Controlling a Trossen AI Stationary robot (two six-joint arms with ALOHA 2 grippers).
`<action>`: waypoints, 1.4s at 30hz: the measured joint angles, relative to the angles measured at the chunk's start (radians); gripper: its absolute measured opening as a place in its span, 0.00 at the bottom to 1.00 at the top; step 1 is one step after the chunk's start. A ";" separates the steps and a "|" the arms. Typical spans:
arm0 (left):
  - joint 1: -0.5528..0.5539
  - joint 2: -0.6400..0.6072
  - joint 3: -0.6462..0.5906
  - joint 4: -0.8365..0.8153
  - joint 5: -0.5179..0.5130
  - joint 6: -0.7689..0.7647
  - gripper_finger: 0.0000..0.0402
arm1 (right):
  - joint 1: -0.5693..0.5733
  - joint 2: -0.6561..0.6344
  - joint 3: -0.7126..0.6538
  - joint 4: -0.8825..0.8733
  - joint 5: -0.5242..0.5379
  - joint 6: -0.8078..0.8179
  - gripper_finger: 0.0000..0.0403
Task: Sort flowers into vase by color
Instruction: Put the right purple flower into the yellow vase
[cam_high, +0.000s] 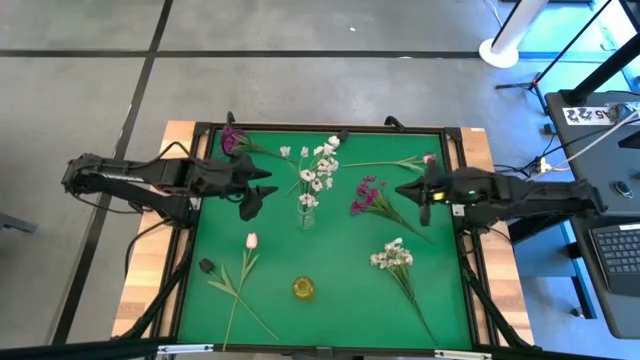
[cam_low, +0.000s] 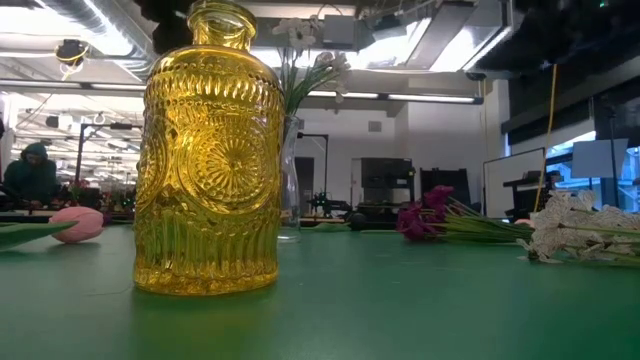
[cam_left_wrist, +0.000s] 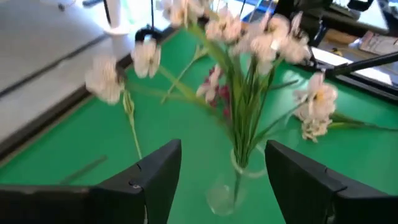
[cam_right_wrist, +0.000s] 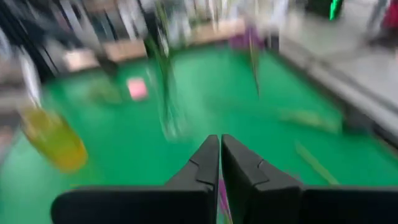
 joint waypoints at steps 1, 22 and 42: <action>-0.007 0.000 0.000 -0.019 -0.001 -0.023 0.56 | 0.000 0.039 0.015 -0.057 -0.001 0.001 0.05; -0.085 0.003 0.000 -0.089 -0.006 -0.101 0.56 | -0.001 0.619 0.031 -0.255 0.086 0.227 0.70; -0.085 0.003 0.000 -0.094 -0.005 -0.093 0.56 | -0.170 0.766 -0.014 -0.003 -0.085 0.137 0.37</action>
